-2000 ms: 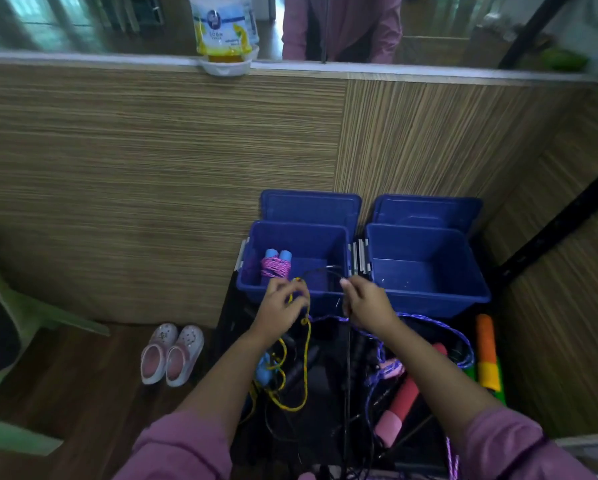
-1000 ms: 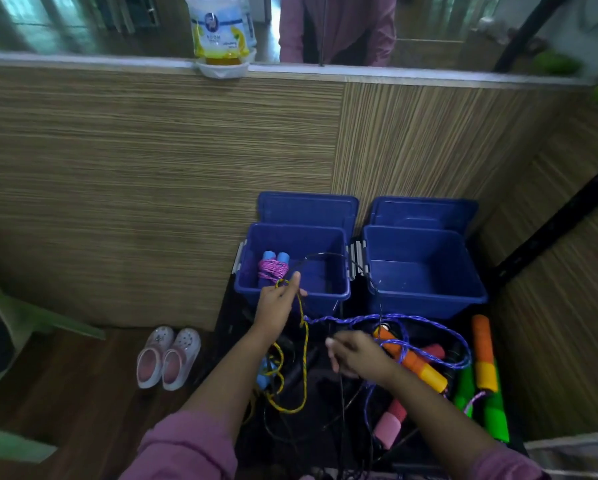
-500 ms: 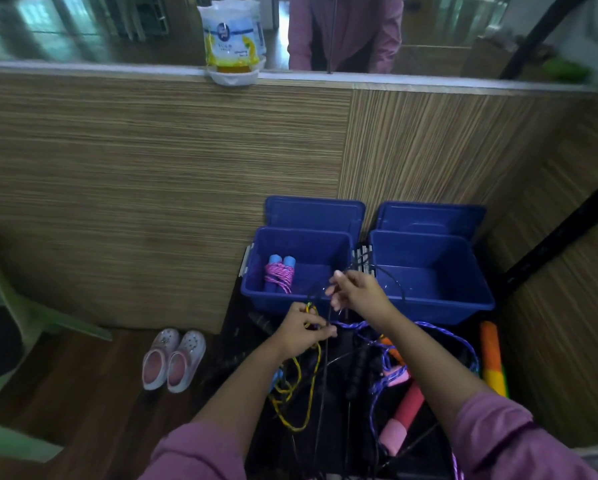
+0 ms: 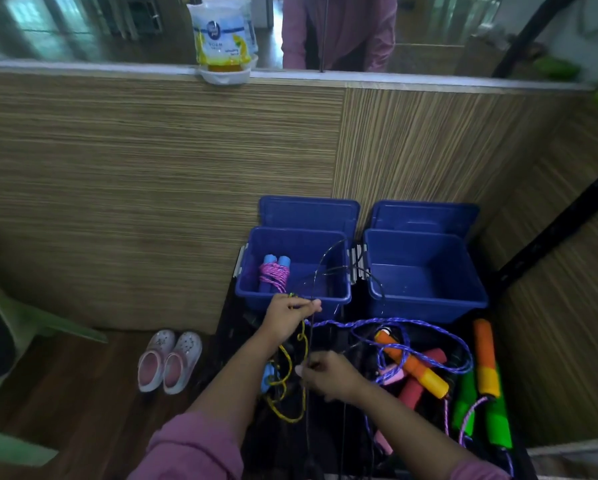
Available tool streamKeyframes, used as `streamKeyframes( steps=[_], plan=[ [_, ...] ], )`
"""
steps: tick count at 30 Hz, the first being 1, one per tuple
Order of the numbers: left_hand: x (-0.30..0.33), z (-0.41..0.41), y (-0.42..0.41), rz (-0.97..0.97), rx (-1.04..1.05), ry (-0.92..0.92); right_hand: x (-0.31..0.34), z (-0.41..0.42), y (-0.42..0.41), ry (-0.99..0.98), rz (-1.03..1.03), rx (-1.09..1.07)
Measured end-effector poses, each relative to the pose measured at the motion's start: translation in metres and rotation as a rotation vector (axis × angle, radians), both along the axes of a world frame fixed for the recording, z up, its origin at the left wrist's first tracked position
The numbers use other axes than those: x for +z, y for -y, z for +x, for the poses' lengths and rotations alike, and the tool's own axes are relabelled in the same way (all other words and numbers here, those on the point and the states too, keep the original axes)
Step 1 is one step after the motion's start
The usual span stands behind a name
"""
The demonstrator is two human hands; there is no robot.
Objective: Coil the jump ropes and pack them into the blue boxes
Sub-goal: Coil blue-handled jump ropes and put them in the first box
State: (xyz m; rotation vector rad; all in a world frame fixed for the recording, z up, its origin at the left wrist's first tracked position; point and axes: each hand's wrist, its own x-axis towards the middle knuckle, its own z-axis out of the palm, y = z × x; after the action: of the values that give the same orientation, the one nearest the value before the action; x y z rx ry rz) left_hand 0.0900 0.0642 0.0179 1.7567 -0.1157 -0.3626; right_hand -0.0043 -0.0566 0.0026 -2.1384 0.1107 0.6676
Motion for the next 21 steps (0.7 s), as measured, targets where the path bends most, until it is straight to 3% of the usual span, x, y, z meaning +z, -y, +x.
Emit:
streamKeyframes(
  steps=[4, 11, 16, 21],
  plan=[
    [0.006, 0.004, -0.001, -0.045, 0.084, -0.025, 0.008, 0.003, 0.007, 0.068, 0.129, -0.154],
    [-0.005, 0.006, -0.01, 0.01, 0.231, -0.076, 0.048, 0.035, 0.051, 0.357, -0.08, -0.275],
    [-0.013, 0.005, -0.02, 0.035, 0.354, -0.189, 0.073, 0.057, 0.089, 0.42, -0.45, -0.214],
    [-0.011, 0.001, -0.026, 0.007, 0.338, -0.197, 0.084, 0.055, 0.106, 0.306, -0.802, -0.08]
  ],
)
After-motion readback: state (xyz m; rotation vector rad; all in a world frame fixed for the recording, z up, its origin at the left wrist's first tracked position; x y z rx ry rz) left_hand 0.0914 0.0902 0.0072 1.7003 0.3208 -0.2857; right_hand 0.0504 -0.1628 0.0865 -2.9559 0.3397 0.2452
